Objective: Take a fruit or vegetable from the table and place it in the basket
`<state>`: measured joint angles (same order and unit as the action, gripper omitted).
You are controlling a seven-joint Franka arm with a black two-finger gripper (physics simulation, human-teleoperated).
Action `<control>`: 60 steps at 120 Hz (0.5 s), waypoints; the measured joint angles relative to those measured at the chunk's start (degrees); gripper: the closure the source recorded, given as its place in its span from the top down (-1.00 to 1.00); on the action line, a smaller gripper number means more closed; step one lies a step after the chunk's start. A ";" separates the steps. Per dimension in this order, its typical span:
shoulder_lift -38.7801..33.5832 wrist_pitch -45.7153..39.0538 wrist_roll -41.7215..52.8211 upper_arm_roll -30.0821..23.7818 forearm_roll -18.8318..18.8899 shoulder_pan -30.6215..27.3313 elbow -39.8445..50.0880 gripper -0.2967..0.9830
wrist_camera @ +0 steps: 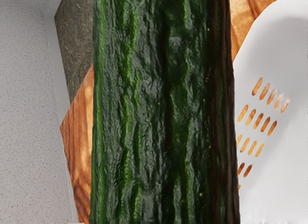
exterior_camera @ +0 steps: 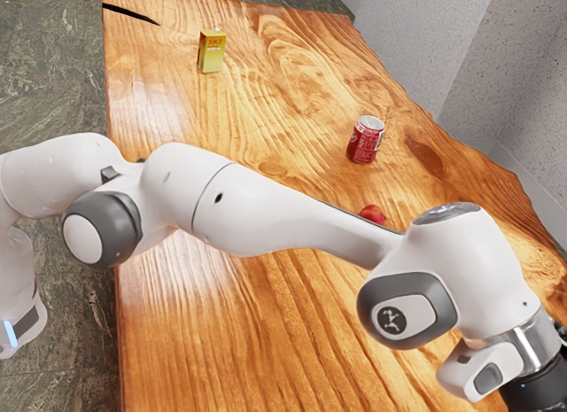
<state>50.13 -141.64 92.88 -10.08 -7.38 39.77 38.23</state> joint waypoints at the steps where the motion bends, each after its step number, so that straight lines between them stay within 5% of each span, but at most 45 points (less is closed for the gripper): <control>1: 0.00 0.03 0.00 0.07 -0.07 0.02 -0.01 0.09; 19: 0.02 0.41 0.06 1.42 -0.76 0.26 -0.09 0.38; 47: -0.88 0.50 0.12 4.49 -0.92 0.78 0.97 0.51; 50: -4.60 0.37 -0.17 7.47 -1.28 0.99 6.80 0.51; 60: -31.08 2.70 -6.61 32.93 -1.99 4.02 48.74 0.53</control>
<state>19.05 -138.94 86.27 22.85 -9.37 43.79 86.98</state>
